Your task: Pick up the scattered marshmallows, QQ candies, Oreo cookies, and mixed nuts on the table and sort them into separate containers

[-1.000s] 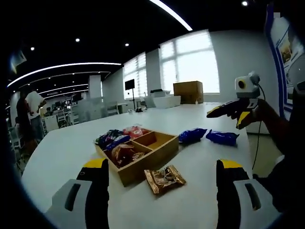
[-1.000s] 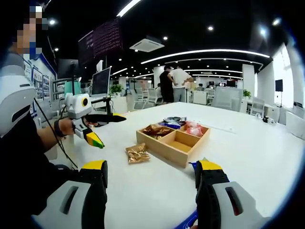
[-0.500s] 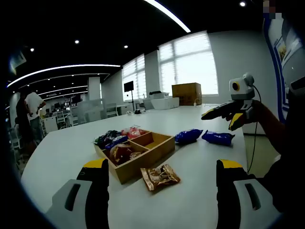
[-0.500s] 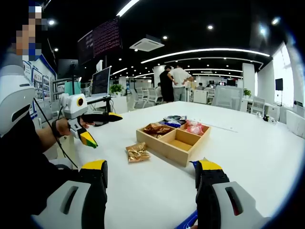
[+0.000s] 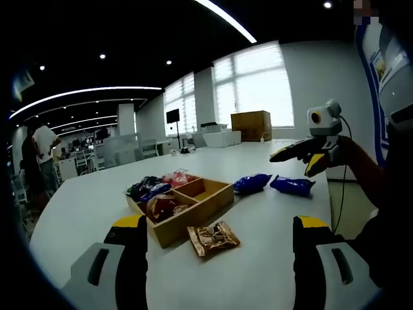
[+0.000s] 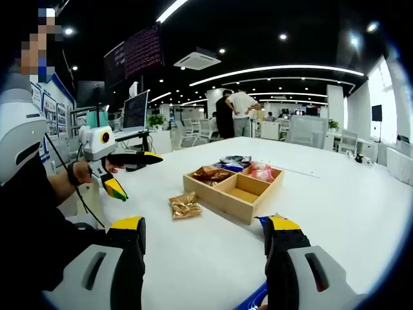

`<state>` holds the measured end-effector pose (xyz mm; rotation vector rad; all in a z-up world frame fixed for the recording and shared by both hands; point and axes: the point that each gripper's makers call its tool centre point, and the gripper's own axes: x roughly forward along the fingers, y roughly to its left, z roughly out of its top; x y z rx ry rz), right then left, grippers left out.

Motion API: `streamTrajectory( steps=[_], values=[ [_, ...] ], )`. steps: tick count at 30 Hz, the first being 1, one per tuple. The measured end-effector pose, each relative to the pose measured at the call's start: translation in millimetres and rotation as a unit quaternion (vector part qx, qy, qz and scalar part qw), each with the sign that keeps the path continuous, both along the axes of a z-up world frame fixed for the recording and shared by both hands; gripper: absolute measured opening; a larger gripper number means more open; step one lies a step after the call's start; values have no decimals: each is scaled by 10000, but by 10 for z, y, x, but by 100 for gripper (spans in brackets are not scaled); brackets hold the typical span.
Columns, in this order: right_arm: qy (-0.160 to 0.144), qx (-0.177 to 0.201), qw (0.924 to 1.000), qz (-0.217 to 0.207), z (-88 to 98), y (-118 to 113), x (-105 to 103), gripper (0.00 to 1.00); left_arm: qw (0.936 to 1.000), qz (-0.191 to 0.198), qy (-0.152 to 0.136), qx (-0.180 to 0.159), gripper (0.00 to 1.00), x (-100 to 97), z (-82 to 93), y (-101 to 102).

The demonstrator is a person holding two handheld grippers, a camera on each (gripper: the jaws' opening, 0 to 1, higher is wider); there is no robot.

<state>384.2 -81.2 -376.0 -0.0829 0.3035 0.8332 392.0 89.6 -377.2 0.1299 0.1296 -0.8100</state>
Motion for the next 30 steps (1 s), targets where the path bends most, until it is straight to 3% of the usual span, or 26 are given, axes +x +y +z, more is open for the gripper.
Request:
streamTrajectory(
  steps=[30],
  values=[
    [-8,-28,10000,37,22,9,19,71,10000,-6,-9,77,97,35,18,-23]
  ],
)
